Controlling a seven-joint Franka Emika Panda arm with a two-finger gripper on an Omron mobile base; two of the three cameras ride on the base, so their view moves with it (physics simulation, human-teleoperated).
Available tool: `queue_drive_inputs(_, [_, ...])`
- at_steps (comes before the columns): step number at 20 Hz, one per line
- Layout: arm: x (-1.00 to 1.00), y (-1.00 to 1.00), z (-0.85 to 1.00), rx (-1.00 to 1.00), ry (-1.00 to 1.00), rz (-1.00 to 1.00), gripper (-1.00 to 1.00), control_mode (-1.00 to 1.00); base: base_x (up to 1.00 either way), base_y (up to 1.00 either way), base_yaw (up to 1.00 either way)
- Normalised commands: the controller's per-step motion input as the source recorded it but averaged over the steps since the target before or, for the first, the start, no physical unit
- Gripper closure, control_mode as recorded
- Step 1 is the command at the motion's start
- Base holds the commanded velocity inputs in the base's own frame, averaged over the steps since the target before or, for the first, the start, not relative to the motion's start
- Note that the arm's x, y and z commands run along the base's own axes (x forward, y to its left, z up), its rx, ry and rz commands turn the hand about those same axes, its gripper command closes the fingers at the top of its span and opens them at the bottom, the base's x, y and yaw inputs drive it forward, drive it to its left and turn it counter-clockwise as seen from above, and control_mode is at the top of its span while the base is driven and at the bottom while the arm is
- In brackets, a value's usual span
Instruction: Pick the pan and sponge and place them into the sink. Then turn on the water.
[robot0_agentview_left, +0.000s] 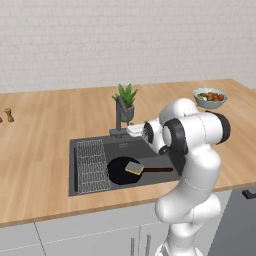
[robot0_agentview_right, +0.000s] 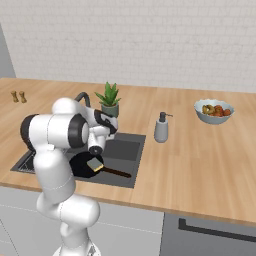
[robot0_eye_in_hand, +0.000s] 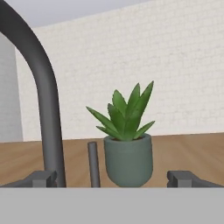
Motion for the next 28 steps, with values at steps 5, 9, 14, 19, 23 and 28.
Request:
queue_drive_inputs(5, [0.11, 0.11, 0.0, 0.0, 0.0, -0.01, -1.0, -1.0, 0.0, 0.0, 0.0])
queue_drive_inputs(9, [0.09, 0.0, -0.01, 0.0, 0.0, -0.01, -1.0, -1.0, 0.0, 0.0, 0.0])
queue_drive_inputs(14, [0.02, 0.0, -0.01, 0.0, 0.0, 0.0, -1.0, -1.0, 0.0, 0.0, 0.0])
queue_drive_inputs(19, [0.03, 0.0, -0.07, 0.0, 0.0, 0.0, -1.0, -1.0, 0.0, 0.0, 0.0])
queue_drive_inputs(23, [0.17, 0.0, -0.04, 0.0, 0.0, 0.0, -1.0, -1.0, 0.0, 0.0, 0.0])
queue_drive_inputs(28, [0.2, 0.0, 0.0, 0.0, 0.0, 0.0, -1.0, -1.0, 0.0, 0.0, 0.0])
